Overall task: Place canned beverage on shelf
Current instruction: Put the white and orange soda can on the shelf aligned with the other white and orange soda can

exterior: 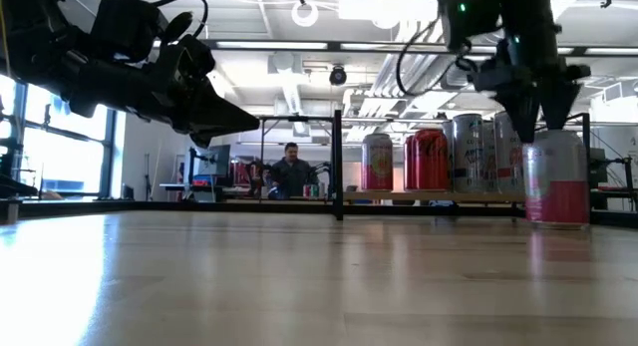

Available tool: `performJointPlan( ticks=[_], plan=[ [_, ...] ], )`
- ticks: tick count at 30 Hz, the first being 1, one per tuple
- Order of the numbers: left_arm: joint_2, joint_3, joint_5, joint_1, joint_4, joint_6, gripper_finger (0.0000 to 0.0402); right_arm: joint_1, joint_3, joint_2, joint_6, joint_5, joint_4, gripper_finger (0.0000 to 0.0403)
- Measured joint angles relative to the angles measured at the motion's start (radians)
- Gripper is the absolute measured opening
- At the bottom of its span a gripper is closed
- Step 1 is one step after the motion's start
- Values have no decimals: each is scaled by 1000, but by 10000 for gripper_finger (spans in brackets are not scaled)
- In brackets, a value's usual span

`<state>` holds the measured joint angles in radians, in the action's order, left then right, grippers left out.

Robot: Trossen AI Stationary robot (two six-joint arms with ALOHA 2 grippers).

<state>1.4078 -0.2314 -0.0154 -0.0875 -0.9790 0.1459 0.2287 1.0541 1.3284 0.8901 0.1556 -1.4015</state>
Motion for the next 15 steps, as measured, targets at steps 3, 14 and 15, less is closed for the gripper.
performJointPlan(
  ticks=[3, 14, 15],
  plan=[
    [0, 0, 0, 0, 3, 0, 7, 0, -84, 1, -34, -14, 75, 300],
    [0, 0, 0, 0, -3, 0, 7, 0, -128, -23, -82, -26, 133, 299],
    [0, 0, 0, 0, -2, 0, 7, -1, -117, -23, -90, -34, 137, 297]
  ],
)
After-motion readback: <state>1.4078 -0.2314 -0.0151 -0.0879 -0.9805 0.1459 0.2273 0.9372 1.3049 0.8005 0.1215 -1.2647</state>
